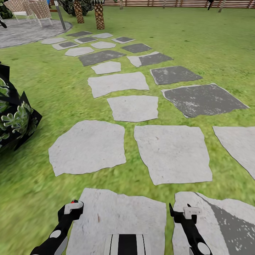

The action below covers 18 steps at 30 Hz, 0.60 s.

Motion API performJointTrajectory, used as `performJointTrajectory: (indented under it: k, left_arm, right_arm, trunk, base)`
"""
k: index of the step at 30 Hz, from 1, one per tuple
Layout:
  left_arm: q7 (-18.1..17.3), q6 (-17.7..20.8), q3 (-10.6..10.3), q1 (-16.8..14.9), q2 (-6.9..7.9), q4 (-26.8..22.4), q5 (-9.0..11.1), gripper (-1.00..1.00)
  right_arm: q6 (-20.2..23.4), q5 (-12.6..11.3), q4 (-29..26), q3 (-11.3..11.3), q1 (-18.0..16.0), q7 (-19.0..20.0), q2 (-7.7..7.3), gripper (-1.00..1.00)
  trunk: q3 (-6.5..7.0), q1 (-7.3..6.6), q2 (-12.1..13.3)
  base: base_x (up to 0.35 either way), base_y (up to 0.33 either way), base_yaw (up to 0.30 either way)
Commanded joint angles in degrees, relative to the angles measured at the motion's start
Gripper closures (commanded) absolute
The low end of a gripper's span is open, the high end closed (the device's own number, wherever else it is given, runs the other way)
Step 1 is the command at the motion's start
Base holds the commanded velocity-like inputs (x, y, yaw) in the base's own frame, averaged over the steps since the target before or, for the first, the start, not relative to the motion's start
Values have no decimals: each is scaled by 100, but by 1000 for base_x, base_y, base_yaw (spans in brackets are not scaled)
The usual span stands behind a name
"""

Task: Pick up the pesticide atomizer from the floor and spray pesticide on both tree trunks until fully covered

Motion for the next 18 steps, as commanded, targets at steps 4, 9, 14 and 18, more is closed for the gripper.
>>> performJointTrajectory:
  k: [4, 9, 14, 18]
  left_arm:
    - [6, -18, 2, -2, -3, 5, 4, -100]
    - [6, -19, 2, -2, 2, 5, 4, -100]
    - [6, -20, 2, -2, -3, 5, 4, -100]
    - [6, -20, 0, -2, -5, 5, 4, -100]
  right_arm:
    - [-17, -1, 3, -1, -2, -2, 0, -100]
    - [-17, -1, 3, -1, -2, -2, 0, -100]
    - [-17, -1, 3, -1, -2, -2, 0, -100]
    - [-17, -1, 3, -1, -2, -2, 0, -100]
  trunk:
    - [-57, 4, -4]
    - [-71, 4, -4]
    - [-72, 4, -4]
    - [-73, 4, -4]
  base:
    - [0, 0, 0]
    - [0, 0, 0]
    - [8, 0, 0]
    - [69, 0, 0]
